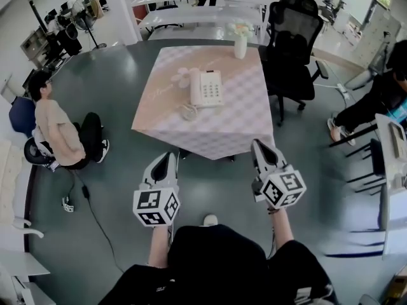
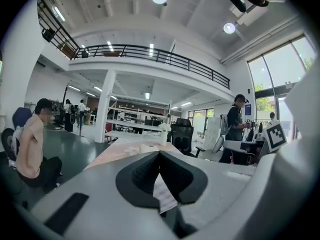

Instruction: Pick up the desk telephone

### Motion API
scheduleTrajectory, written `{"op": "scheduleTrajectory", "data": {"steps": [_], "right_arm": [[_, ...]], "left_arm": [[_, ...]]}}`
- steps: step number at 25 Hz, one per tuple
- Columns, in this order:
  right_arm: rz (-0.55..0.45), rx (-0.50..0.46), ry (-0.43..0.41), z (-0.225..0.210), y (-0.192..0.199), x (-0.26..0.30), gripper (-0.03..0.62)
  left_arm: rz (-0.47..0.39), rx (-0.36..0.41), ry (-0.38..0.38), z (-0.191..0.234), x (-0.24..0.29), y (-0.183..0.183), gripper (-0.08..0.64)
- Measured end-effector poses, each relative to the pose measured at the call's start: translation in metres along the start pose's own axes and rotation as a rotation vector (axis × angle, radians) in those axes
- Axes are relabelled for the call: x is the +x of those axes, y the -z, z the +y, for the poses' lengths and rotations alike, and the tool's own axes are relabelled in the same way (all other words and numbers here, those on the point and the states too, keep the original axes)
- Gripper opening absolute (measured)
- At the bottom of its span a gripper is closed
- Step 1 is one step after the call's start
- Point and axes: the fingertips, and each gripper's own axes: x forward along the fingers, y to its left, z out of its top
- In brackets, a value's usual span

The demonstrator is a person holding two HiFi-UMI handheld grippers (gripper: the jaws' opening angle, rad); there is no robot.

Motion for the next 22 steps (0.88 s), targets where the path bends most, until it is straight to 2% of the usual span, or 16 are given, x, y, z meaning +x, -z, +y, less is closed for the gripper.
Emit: {"op": "scheduleTrajectory", "data": {"steps": [6, 16, 22], "right_arm": [[0.014, -0.003, 0.0, -0.005, 0.008, 0.038, -0.008], [0.065, 0.004, 0.02, -0.026, 0.023, 0.077, -0.008], [0.086, 0.001, 0.024, -0.049, 0.027, 0.106, -0.008]], "left_arm": [[0.021, -0.019, -0.005, 0.023, 0.031, 0.004, -0.001], [0.047, -0.026, 0.017, 0.035, 0.073, 0.009, -0.001], [0.055, -0.043, -0.01, 0.046, 0.105, 0.01, -0.001]]}}
